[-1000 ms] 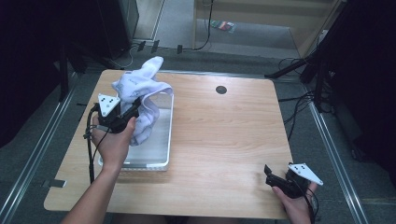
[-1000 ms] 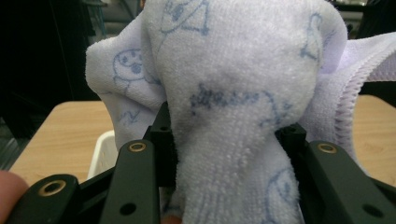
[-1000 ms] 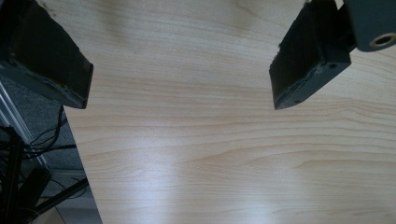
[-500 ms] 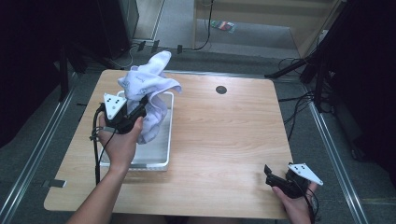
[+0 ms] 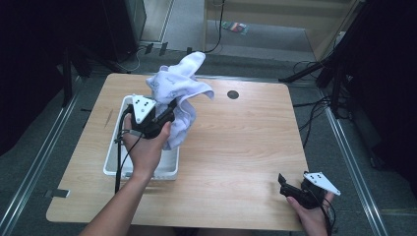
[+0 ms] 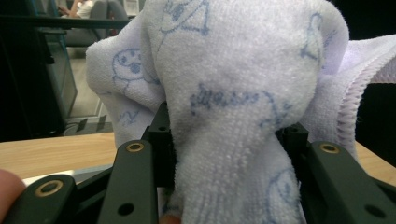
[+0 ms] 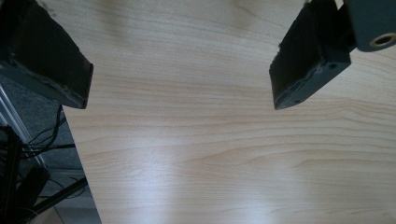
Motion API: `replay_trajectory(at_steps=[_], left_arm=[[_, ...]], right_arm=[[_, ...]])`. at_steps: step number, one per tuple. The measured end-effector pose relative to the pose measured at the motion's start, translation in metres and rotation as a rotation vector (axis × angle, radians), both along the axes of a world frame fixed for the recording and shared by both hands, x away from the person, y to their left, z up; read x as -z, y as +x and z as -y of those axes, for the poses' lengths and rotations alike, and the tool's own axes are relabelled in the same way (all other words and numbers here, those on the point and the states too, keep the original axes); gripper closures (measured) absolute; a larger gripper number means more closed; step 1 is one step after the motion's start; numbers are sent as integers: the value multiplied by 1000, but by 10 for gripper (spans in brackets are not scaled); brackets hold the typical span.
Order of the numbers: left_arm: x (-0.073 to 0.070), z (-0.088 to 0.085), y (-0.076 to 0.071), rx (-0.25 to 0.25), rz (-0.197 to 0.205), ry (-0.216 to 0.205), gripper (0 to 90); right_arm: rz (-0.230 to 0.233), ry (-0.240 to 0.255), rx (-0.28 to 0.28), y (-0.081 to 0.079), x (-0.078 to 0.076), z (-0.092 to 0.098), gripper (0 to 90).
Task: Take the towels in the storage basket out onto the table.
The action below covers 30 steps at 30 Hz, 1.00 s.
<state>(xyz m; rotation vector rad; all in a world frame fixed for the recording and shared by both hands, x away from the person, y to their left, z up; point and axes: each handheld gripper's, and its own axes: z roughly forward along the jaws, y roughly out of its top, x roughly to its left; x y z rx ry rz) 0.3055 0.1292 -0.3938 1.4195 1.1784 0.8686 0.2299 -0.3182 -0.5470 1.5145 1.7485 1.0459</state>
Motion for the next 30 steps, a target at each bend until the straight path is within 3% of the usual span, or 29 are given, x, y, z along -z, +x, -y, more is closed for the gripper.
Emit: replay_trajectory(at_steps=[5, 16, 30], left_arm=[[0, 13, 0, 17, -2, -7, 537], [5, 59, -2, 73, -25, -13, 527], [31, 109, -1, 126, -83, 20, 521]], right_arm=[[1, 0, 0, 0, 0, 0, 57], [0, 2, -1, 0, 0, 0, 57], [1, 5, -2, 0, 0, 0, 57]])
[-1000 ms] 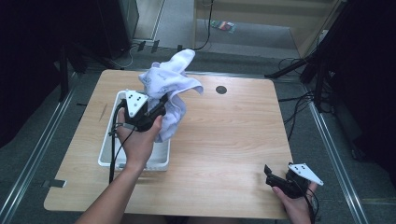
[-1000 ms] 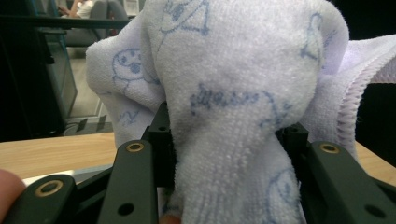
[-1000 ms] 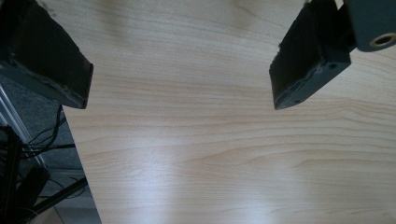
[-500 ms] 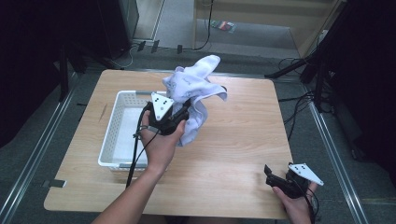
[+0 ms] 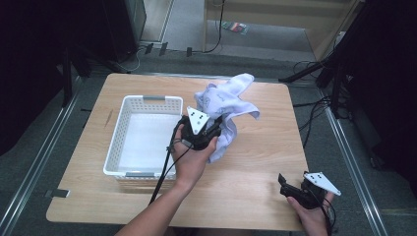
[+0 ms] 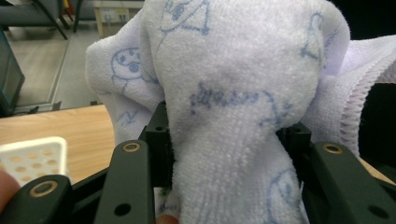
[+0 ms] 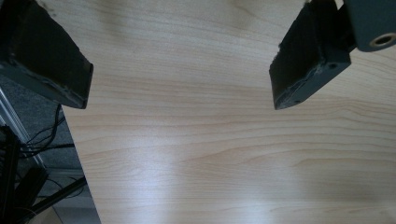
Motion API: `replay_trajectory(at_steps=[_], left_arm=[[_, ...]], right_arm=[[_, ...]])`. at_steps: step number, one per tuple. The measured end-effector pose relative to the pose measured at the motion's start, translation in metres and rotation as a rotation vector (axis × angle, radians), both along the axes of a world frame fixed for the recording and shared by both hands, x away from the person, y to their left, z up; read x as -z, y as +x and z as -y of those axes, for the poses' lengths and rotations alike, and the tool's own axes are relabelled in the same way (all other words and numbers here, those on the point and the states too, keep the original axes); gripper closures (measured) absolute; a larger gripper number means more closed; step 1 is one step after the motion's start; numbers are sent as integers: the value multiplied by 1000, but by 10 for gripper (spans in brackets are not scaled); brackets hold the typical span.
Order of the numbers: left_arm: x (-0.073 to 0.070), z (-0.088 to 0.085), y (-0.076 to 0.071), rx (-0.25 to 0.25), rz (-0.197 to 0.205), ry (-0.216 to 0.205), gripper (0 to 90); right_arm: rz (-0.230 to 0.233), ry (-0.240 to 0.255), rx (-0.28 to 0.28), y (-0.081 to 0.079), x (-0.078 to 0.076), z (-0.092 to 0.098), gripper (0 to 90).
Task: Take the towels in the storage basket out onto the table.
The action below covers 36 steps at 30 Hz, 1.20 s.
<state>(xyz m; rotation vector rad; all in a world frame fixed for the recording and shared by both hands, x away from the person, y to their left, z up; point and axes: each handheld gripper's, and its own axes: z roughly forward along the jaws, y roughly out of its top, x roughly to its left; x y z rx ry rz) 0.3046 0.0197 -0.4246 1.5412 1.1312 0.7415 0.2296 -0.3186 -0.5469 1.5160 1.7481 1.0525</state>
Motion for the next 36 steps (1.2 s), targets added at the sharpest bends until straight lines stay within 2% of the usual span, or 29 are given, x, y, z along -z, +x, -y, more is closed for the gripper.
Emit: replay_trajectory(at_steps=[4, 6, 7, 10, 11, 13, 15, 17, 18, 19, 20, 23, 25, 28, 30, 32, 33, 34, 36], left_arm=[[14, 13, 0, 19, -26, 8, 517], [16, 15, 0, 23, -32, 10, 516], [23, 20, 1, 29, -47, 21, 515], [30, 24, 2, 37, -67, 28, 513], [37, 28, 2, 46, -84, 38, 513], [40, 29, 2, 46, -93, 40, 510], [53, 32, 5, 43, -121, 48, 508], [57, 32, 5, 43, -129, 53, 502], [66, 33, 7, 38, -154, 66, 497], [66, 33, 7, 38, -154, 66, 495], [73, 33, 9, 37, -175, 84, 491], [79, 33, 12, 39, -208, 92, 474], [83, 34, 14, 44, -238, 83, 381], [78, 36, 12, 44, -244, 91, 126], [74, 34, 11, 74, -254, 66, 93], [70, 33, 9, 88, -250, 68, 16], [70, 33, 9, 88, -250, 68, 1], [64, 30, 6, 115, -242, 60, 0], [61, 29, 4, 116, -236, 62, 0]], right_arm=[[1, 3, 0, 0, 0, 0, 57], [0, 3, 0, 0, 0, 0, 57], [0, 3, 0, 0, 0, 0, 57], [0, 3, 0, 0, 0, 0, 57], [0, 3, 0, 0, 0, 0, 57], [-1, 3, -1, 0, 0, 0, 57], [0, 4, -1, 0, 0, 0, 57], [0, 4, 0, 0, 0, 0, 57], [0, 5, -1, 0, 0, 0, 57], [0, 5, -1, 0, 0, 0, 57], [0, 5, -1, 0, 0, 0, 57], [0, 5, -1, 0, 0, 0, 57], [0, 5, -1, 0, 0, 0, 57], [0, 5, -2, 0, 0, 0, 57], [0, 5, -2, 0, 0, 0, 57], [0, 3, -2, 0, 0, 0, 57], [0, 3, -2, 0, 0, 0, 57], [0, 4, -1, 0, 0, 0, 57], [0, 3, -1, 0, 0, 0, 57]])
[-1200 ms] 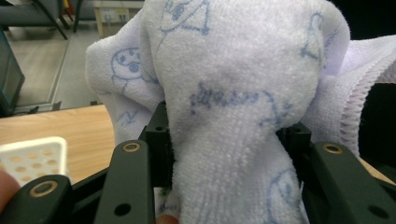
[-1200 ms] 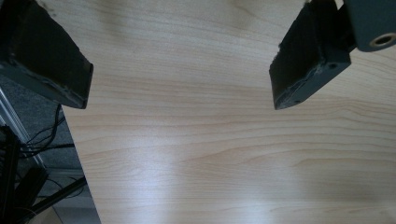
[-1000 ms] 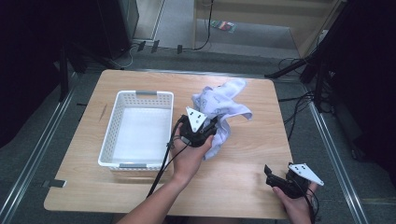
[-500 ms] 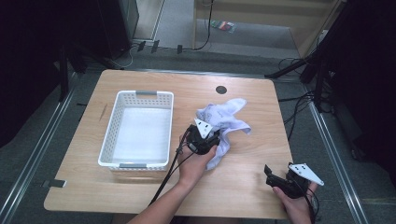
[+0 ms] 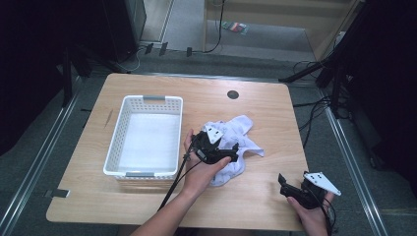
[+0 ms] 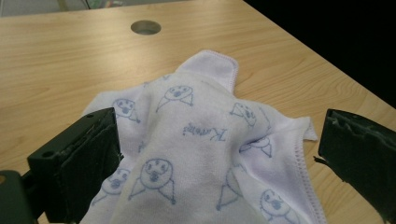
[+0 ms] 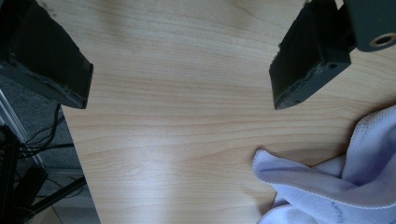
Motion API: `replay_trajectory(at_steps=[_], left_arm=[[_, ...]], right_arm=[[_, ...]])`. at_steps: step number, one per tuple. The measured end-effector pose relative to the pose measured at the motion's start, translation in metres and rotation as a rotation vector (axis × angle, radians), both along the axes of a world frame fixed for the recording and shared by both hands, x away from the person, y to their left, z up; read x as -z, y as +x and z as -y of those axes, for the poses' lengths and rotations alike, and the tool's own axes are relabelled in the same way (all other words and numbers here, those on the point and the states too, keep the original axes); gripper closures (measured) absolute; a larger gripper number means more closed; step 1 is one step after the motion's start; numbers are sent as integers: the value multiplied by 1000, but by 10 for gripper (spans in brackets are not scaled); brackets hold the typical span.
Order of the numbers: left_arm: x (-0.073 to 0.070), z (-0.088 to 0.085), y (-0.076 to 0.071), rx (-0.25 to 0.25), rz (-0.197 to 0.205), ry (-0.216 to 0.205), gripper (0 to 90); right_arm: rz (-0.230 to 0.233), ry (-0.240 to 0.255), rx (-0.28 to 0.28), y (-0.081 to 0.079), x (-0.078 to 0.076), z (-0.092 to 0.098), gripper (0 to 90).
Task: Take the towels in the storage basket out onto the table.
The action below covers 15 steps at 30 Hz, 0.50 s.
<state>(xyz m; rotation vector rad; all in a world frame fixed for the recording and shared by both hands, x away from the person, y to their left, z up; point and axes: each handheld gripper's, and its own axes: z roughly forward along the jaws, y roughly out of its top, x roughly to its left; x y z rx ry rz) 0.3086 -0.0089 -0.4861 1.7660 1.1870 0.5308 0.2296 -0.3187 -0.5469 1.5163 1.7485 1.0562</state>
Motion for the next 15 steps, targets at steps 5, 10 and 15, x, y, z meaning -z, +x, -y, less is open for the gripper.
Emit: replay_trajectory(at_steps=[5, 10, 15], left_arm=[[-16, -7, -9, 7, 35, -4, 0], [-29, -23, -14, 14, 69, -8, 0], [-40, -40, -17, -4, 97, -19, 0]], right_arm=[[0, -1, 1, 0, 0, 0, 57], [-1, -1, 2, 0, 0, 0, 57], [-2, 0, 3, 0, 0, 0, 57]])
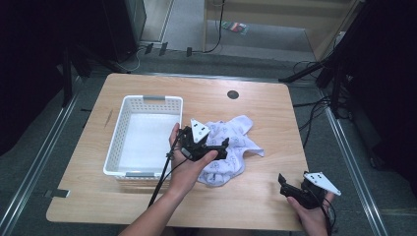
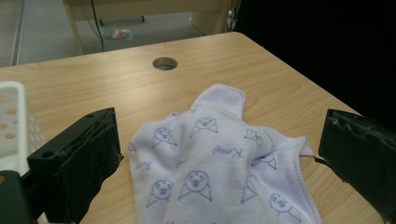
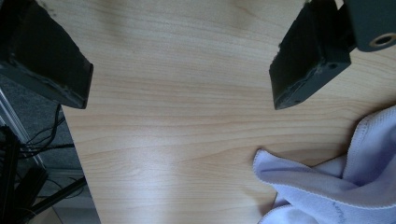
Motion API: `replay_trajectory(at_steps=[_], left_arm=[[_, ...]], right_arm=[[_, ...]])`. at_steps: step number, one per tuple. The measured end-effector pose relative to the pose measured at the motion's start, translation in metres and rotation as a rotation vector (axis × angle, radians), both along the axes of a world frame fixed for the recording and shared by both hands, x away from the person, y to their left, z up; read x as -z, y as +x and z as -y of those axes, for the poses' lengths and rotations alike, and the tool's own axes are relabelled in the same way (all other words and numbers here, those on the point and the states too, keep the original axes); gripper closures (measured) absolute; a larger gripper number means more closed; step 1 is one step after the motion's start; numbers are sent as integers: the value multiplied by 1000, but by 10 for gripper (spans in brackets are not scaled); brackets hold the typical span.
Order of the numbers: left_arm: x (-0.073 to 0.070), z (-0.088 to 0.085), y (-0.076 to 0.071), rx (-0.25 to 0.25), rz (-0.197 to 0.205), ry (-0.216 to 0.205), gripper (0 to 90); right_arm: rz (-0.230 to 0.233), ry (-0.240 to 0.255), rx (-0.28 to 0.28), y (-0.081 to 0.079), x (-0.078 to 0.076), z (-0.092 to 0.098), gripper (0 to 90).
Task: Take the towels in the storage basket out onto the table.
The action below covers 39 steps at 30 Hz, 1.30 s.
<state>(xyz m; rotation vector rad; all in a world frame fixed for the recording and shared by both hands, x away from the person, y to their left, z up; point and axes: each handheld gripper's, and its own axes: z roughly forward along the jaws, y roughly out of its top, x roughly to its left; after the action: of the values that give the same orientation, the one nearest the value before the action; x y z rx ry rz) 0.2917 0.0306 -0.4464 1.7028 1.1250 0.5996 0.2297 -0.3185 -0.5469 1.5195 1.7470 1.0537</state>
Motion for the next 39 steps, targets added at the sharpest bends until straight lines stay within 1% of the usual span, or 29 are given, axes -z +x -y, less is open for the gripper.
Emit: replay_trajectory(at_steps=[2, 3, 4, 5, 6, 7, 8, 9, 10, 11, 13, 14, 15, 17, 18, 19, 20, 22, 23, 24, 26, 28, 30, 31, 32, 33, 35, 36, 39], left_arm=[[-2, -4, 0, -7, 6, 4, 0], [-5, -11, -1, -20, 18, 1, 0], [-5, -11, -1, -20, 18, 1, 0], [-8, -21, -2, -34, 25, -4, 0], [-8, -21, -2, -34, 25, -4, 0], [-10, -28, -3, -48, 36, 2, 0], [-10, -28, -3, -48, 36, 2, 0], [-11, -34, -3, -58, 36, -5, 0], [-12, -40, -3, -67, 41, -2, 0], [-12, -40, -3, -67, 41, -2, 0], [-14, -56, -5, -88, 57, 8, 0], [-14, -56, -5, -88, 57, 8, 0], [-15, -64, -5, -105, 65, 16, 0], [-15, -76, -6, -122, 64, 13, 0], [-15, -76, -6, -122, 64, 13, 0], [-15, -87, -6, -140, 64, 9, 0], [-15, -87, -6, -140, 64, 9, 0], [-15, -96, -7, -159, 68, 4, 0], [-16, -105, -9, -173, 71, 2, 0], [-16, -105, -9, -173, 71, 2, 0], [-18, -118, -11, -191, 78, 6, 0], [-19, -127, -13, -204, 83, 7, 0], [-19, -131, -13, -209, 82, 4, 0], [-20, -140, -15, -224, 85, 6, 0], [-20, -140, -15, -224, 85, 6, 0], [-21, -148, -17, -235, 87, 0, 0], [-21, -152, -18, -241, 90, 1, 0], [-21, -159, -20, -249, 95, -1, 0], [-20, -169, -22, -262, 95, 1, 0]], right_arm=[[0, -1, 0, 0, 0, 0, 57], [0, -1, 1, 0, 0, 0, 57], [0, -1, 1, 0, 0, 0, 57], [0, -1, 1, 0, 0, 0, 57], [-1, -1, 1, 0, 0, 0, 57], [-1, -2, 1, 0, 0, 0, 57], [-1, -2, 1, 0, 0, 0, 57], [0, -1, 1, 0, 0, 0, 57], [0, -1, 2, 0, 0, 0, 57], [0, -1, 2, 0, 0, 0, 57], [0, -2, 2, 0, 0, 0, 57], [0, -2, 2, 0, 0, 0, 57], [0, -3, 2, 0, 0, 0, 57], [-2, -1, 3, 0, 0, 0, 57], [-2, -1, 3, 0, 0, 0, 57], [-1, -4, 2, 0, 0, 0, 57], [-2, -4, 3, 0, 0, 0, 57], [-2, -3, 3, 0, 0, 0, 57], [-2, -4, 4, 0, 0, 0, 57], [-3, -4, 4, 0, 0, 0, 57], [-6, -1, 6, 0, 0, 0, 57], [-5, -2, 7, 0, 0, 0, 58], [-2, -5, 4, 0, 0, 0, 57], [-4, -3, 6, 0, 0, 0, 58], [-4, -3, 6, 0, 0, 0, 58], [-3, -5, 5, 0, 0, 0, 58], [-5, -4, 7, 0, 0, 0, 58], [-5, -4, 7, 0, 0, 0, 58], [-5, -3, 8, 0, 0, 0, 58]])
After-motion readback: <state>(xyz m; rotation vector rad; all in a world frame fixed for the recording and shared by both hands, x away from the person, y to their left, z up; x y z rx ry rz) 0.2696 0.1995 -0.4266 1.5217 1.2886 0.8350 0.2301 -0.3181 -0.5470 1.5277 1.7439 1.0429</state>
